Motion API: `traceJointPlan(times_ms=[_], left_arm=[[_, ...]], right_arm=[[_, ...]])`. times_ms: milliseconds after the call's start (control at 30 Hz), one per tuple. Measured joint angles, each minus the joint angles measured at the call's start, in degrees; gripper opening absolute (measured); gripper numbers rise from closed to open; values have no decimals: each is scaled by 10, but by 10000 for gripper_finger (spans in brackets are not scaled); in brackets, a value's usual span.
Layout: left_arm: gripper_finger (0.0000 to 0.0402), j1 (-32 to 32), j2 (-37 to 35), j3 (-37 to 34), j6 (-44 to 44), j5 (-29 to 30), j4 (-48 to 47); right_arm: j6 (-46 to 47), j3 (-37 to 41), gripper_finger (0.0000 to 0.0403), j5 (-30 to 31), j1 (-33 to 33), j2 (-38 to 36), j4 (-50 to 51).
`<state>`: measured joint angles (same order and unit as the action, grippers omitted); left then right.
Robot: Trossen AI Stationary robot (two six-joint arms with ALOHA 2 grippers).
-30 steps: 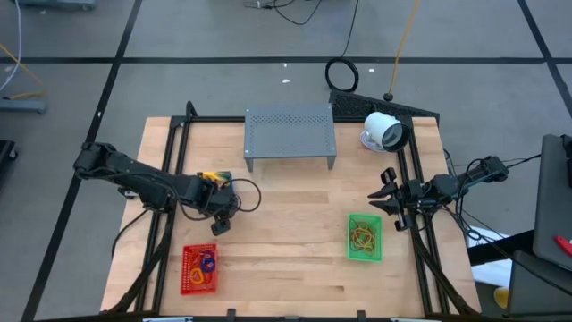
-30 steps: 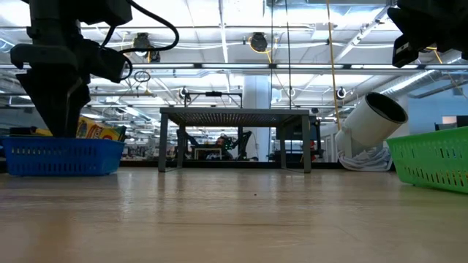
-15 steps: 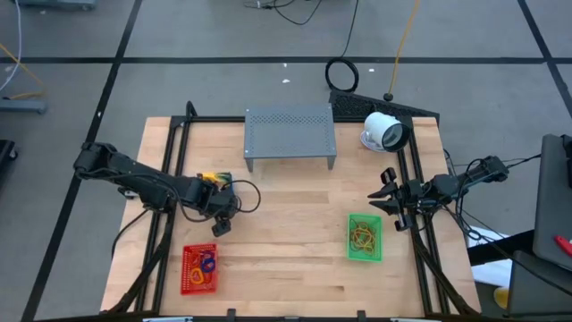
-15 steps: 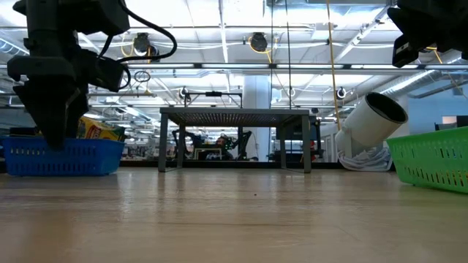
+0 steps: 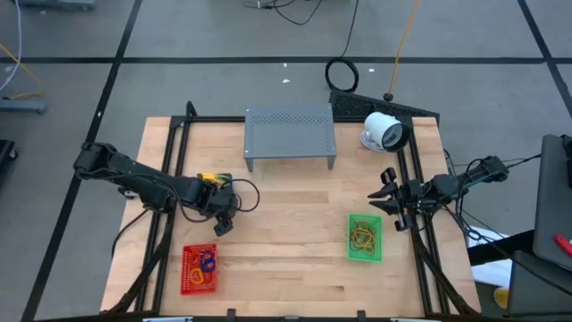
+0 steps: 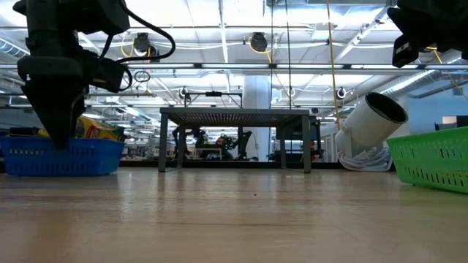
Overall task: Pick & Place Office Desk Supplies
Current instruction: Put the blue bin with crayon boxes on the shelf
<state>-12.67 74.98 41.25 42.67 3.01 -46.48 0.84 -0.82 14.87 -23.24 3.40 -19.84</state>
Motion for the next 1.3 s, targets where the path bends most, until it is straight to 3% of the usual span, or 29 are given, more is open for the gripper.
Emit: traceJointPlan(times_ms=[1300], left_arm=[[395, -2, 0, 0, -102, -17, 2]], right_arm=[[0, 0, 66, 0, 0, 0, 0]])
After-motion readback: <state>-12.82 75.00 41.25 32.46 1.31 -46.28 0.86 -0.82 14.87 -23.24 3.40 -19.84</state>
